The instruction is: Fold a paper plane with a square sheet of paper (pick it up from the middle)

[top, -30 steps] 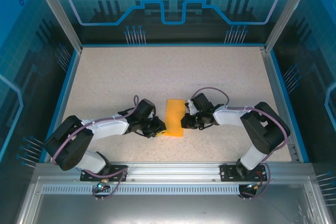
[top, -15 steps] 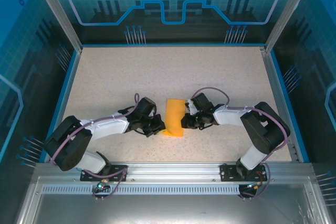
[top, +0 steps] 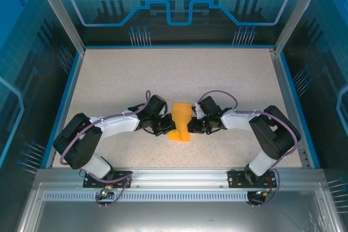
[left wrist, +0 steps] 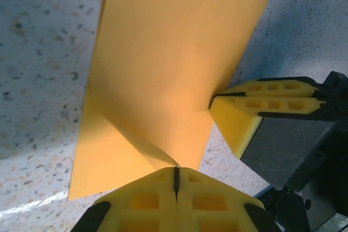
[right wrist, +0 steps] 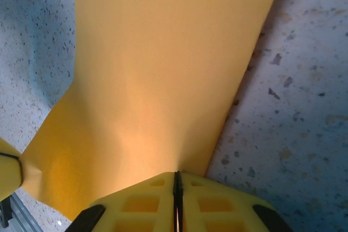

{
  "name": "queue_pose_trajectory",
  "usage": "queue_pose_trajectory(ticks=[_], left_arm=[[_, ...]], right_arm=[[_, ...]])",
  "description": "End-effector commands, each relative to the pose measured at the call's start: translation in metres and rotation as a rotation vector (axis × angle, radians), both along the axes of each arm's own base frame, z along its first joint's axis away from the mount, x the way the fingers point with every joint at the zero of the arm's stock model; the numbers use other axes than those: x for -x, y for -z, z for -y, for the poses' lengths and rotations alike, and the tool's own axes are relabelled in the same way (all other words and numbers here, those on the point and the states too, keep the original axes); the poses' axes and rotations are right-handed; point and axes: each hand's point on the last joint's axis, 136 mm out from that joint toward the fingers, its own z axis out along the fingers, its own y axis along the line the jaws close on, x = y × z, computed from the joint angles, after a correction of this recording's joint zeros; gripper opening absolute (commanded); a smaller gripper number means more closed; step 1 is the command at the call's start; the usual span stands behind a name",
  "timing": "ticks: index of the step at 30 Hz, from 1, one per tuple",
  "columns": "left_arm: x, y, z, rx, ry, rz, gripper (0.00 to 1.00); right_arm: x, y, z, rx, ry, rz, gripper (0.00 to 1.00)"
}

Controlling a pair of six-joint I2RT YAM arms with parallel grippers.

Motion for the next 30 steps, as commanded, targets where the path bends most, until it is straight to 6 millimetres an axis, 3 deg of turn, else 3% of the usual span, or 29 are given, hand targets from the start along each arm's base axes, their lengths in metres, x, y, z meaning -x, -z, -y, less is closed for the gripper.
queue_pose_trajectory(ticks=[1,12,22,30], left_arm=[[0.000,-0.004,0.011,0.012,0.068,-0.004,0.01],[-0.008,0.000,0.023,0.013,0.127,-0.009,0.01],[-0.019,-0.002,0.035,0.025,0.148,0.002,0.01],[-0.028,0.002,0.042,0.026,0.152,0.001,0.00]], right_arm=[[-0.009,-0.009,0.001,-0.031,0.025,0.017,0.10],[-0.032,-0.023,0.003,-0.038,0.042,0.061,0.11],[-0.058,-0.010,0.003,-0.011,0.021,0.057,0.11],[-0.057,0.004,0.004,0.002,0.007,0.031,0.11]])
